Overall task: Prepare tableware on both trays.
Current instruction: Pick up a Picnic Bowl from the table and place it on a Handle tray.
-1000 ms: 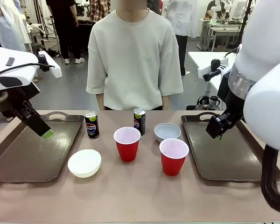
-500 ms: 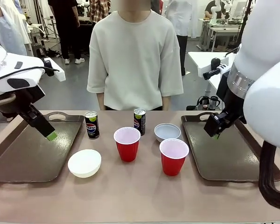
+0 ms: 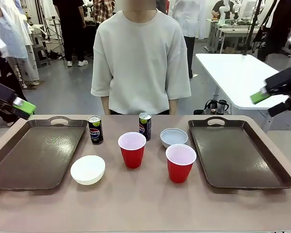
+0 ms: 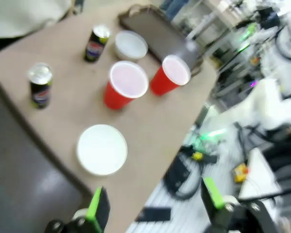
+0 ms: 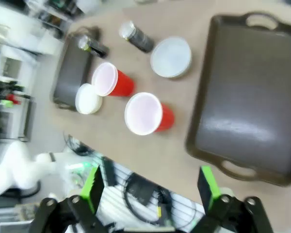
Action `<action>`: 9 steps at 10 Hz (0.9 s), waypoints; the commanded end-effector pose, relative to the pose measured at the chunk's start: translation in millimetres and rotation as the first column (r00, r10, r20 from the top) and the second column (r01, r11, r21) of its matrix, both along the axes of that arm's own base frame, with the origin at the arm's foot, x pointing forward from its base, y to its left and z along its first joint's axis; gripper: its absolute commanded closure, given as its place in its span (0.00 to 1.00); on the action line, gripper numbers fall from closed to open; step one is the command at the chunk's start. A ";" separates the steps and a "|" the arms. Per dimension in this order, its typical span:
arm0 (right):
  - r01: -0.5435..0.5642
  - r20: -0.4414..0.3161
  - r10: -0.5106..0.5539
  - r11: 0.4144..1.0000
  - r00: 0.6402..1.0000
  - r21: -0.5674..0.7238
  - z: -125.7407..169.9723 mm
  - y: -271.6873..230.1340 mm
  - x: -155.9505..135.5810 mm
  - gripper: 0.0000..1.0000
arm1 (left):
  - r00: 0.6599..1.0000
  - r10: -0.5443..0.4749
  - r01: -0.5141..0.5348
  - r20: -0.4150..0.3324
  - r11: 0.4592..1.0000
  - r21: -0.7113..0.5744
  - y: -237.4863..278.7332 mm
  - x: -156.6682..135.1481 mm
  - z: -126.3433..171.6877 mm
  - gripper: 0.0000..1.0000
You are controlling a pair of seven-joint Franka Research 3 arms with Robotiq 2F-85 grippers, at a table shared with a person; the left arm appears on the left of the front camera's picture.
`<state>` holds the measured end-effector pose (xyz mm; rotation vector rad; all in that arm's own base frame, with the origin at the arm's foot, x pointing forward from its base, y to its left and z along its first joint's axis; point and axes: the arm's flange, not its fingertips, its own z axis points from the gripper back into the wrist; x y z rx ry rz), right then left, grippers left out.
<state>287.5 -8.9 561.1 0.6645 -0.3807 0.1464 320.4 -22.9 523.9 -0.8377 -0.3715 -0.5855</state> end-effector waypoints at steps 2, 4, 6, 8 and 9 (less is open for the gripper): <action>0.058 -0.012 -0.057 0.977 0.998 0.203 -54.0 -32.5 -49.7 0.00 | 0.987 0.134 -0.146 -0.089 0.978 -0.147 53.8 4.5 -7.5 0.00; 0.066 -0.008 -0.066 0.961 0.998 0.267 -61.6 -50.7 -61.3 0.00 | 0.976 0.198 -0.211 -0.094 0.963 -0.168 84.7 -4.9 -5.2 0.00; 0.026 -0.047 -0.014 0.965 0.999 0.262 -69.5 -64.5 -65.9 0.00 | 0.968 0.232 -0.245 -0.094 0.955 -0.168 94.9 -23.2 -10.6 0.00; 0.031 -0.061 -0.018 0.973 0.998 0.230 -74.8 -63.7 -60.2 0.00 | 0.963 0.253 -0.264 -0.095 0.956 -0.129 96.8 -24.1 -8.1 0.00; 0.047 -0.062 -0.032 0.965 0.998 0.257 -20.7 -93.1 -39.6 0.00 | 0.962 0.246 -0.263 -0.122 0.953 -0.150 104.9 -18.7 -7.0 0.00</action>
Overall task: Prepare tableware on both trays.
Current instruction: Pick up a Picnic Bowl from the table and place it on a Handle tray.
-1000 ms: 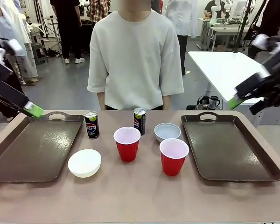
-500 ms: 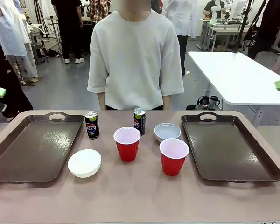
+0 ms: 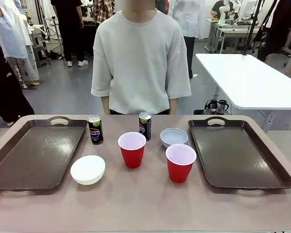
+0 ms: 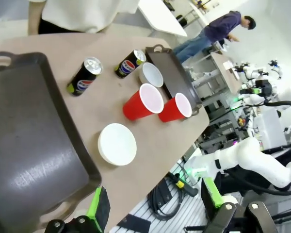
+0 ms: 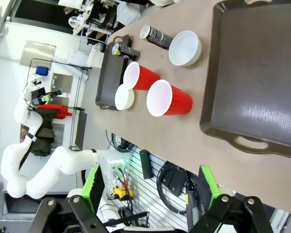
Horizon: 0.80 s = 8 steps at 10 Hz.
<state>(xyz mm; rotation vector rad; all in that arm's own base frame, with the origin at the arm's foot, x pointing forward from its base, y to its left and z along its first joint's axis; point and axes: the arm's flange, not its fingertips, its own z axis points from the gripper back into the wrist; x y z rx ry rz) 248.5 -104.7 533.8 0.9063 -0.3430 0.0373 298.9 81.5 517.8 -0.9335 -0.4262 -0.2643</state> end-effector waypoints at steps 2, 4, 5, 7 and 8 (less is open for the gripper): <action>0.004 0.017 -0.004 1.000 1.000 0.011 6.6 2.8 -0.6 0.00 | 1.000 -0.010 0.010 0.007 1.000 -0.022 0.4 2.8 -0.9 0.00; 0.004 0.017 -0.004 1.000 1.000 0.011 6.6 2.8 -0.6 0.00 | 1.000 -0.010 0.010 0.007 1.000 -0.022 0.4 2.8 -0.9 0.00; 0.004 0.017 -0.004 1.000 1.000 0.011 6.6 2.8 -0.6 0.00 | 1.000 -0.010 0.010 0.007 1.000 -0.022 0.4 2.8 -0.9 0.00; 0.004 0.017 -0.004 1.000 1.000 0.011 6.6 2.8 -0.6 0.00 | 1.000 -0.010 0.010 0.007 1.000 -0.022 0.4 2.8 -0.9 0.00; 0.004 0.017 -0.004 1.000 1.000 0.011 6.6 2.8 -0.6 0.00 | 1.000 -0.010 0.010 0.007 1.000 -0.022 0.4 2.8 -0.9 0.00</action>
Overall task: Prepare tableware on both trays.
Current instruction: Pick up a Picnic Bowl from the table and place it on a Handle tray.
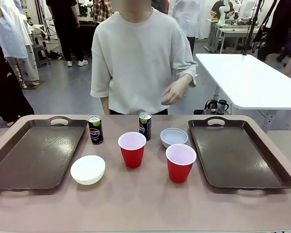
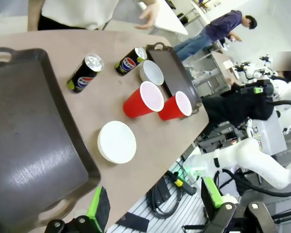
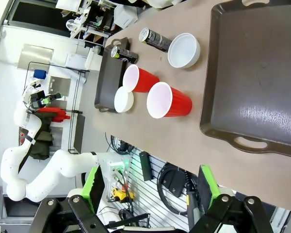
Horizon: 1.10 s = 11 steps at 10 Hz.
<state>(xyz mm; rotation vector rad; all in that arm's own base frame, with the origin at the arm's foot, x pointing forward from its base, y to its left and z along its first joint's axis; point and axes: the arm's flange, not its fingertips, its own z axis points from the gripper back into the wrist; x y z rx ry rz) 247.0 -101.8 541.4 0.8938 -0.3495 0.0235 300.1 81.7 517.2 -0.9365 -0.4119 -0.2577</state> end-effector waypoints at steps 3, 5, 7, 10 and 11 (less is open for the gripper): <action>-0.013 0.018 0.012 1.000 1.000 0.020 -1.0 -0.1 0.9 0.00 | 0.997 -0.069 0.057 0.028 0.950 0.306 -69.9 8.3 -5.8 0.00; -0.013 0.018 0.012 1.000 1.000 0.020 -1.0 -0.1 0.9 0.00 | 0.995 -0.104 0.085 0.009 0.857 0.509 -127.7 19.5 -11.2 0.00; -0.013 0.018 0.012 1.000 1.000 0.020 -1.0 -0.1 0.9 0.00 | 0.989 -0.144 0.072 0.046 0.713 0.697 -176.9 18.7 -27.9 0.00; -0.013 0.018 0.012 1.000 1.000 0.020 -1.0 -0.1 0.9 0.00 | 0.984 -0.180 0.094 0.005 0.538 0.838 -237.2 23.5 -84.7 0.00; -0.013 0.018 0.012 1.000 1.000 0.020 -1.0 -0.1 0.9 0.00 | 0.984 -0.175 0.121 -0.033 0.519 0.846 -248.0 25.7 -104.7 0.00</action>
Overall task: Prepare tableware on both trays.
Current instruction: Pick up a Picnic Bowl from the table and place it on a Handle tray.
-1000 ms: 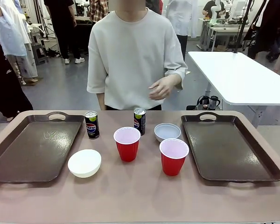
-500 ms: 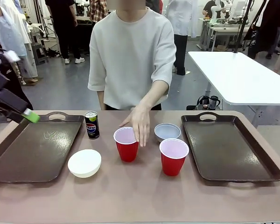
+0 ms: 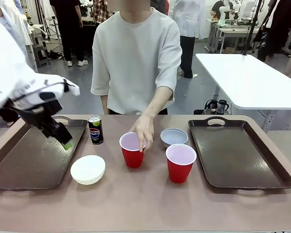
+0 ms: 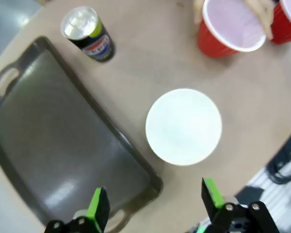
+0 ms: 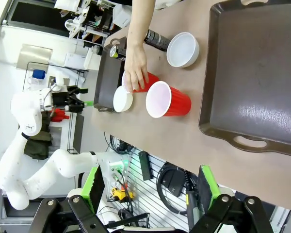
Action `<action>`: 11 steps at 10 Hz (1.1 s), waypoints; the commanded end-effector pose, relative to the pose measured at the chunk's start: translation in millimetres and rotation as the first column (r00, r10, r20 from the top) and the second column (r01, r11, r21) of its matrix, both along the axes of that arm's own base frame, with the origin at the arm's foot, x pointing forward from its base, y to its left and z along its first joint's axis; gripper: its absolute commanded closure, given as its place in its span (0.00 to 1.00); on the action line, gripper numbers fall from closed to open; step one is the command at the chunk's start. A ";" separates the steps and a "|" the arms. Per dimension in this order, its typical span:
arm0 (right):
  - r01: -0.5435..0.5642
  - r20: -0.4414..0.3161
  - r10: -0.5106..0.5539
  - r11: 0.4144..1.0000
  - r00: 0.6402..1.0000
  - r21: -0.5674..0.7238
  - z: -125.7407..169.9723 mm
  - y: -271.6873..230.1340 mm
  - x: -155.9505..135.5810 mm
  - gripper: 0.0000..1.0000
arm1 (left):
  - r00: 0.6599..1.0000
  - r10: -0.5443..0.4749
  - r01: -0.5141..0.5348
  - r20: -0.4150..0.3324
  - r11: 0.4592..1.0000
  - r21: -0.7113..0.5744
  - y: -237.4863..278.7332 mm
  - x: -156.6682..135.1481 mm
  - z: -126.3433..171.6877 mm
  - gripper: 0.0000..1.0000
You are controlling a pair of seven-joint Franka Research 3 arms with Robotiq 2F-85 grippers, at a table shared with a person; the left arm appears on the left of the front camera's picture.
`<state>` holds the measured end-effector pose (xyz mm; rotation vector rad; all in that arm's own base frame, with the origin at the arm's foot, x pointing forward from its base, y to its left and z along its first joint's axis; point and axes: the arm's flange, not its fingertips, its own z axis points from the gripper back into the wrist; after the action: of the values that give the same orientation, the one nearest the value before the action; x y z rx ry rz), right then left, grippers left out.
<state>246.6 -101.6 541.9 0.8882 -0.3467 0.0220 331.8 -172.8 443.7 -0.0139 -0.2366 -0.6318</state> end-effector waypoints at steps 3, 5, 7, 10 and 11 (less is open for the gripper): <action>-0.014 0.021 0.013 1.000 1.000 0.026 -1.5 -0.4 1.3 0.00 | 0.989 0.100 -0.089 -0.111 0.992 0.094 -8.6 8.4 -84.2 0.00; -0.014 0.021 0.013 1.000 1.000 0.026 -1.5 -0.4 1.3 0.00 | 0.993 0.055 -0.047 -0.108 0.996 0.076 -18.0 8.4 -63.9 0.00; -0.014 0.021 0.013 1.000 1.000 0.026 -1.5 -0.4 1.3 0.00 | 0.984 0.080 -0.072 -0.162 0.996 0.056 -15.0 11.8 -81.2 0.00; -0.014 0.021 0.013 1.000 1.000 0.026 -1.5 -0.4 1.3 0.00 | 0.992 0.015 -0.011 -0.123 0.999 0.032 -37.5 22.0 -92.4 0.00; -0.014 0.021 0.013 1.000 1.000 0.026 -1.5 -0.4 1.3 0.00 | 0.995 -0.001 0.003 -0.097 1.000 0.018 -41.5 31.1 -91.0 0.00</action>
<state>246.5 -101.6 541.9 0.8874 -0.3464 0.0215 352.3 -208.7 351.2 -0.0166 -0.1002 -0.6316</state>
